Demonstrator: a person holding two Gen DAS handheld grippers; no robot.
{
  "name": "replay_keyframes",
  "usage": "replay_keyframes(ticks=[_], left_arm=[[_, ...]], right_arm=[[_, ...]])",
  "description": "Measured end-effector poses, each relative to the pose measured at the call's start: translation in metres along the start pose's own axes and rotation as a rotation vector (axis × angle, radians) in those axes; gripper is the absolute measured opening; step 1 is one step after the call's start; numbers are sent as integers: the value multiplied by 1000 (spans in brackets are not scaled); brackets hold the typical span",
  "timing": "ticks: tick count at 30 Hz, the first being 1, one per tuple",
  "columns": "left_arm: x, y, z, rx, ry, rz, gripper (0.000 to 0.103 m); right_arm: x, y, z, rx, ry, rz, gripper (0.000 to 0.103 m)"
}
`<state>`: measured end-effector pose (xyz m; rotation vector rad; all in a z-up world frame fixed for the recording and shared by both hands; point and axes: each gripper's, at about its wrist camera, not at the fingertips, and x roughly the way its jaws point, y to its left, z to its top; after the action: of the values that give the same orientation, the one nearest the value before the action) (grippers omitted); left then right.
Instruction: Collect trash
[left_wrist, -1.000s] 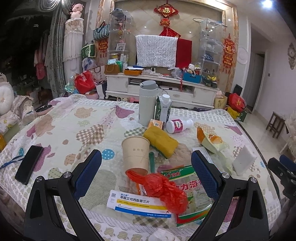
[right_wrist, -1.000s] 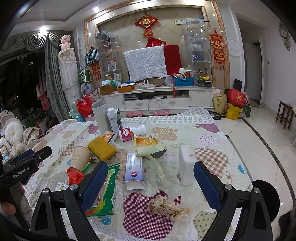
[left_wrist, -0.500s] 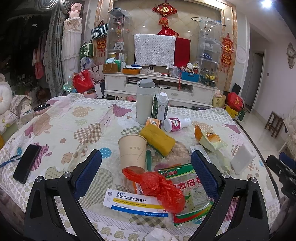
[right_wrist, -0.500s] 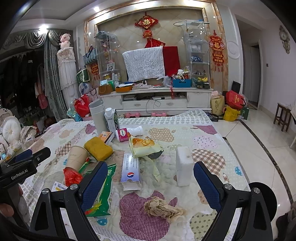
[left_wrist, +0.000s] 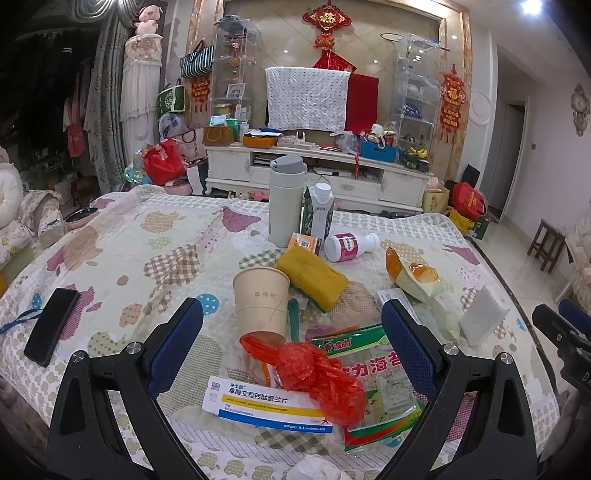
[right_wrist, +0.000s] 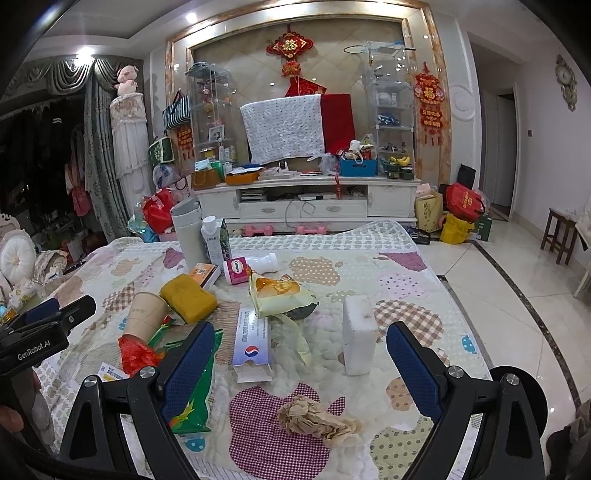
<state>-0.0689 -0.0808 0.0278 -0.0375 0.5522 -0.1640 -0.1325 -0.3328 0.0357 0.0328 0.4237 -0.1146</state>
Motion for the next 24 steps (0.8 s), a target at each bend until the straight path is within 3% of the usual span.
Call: replay_keyframes(ticks=[24], left_arm=[[4,0,-7,-7,18,-18,97]], right_arm=[[2,-5,-3,-9,11,-31,93]])
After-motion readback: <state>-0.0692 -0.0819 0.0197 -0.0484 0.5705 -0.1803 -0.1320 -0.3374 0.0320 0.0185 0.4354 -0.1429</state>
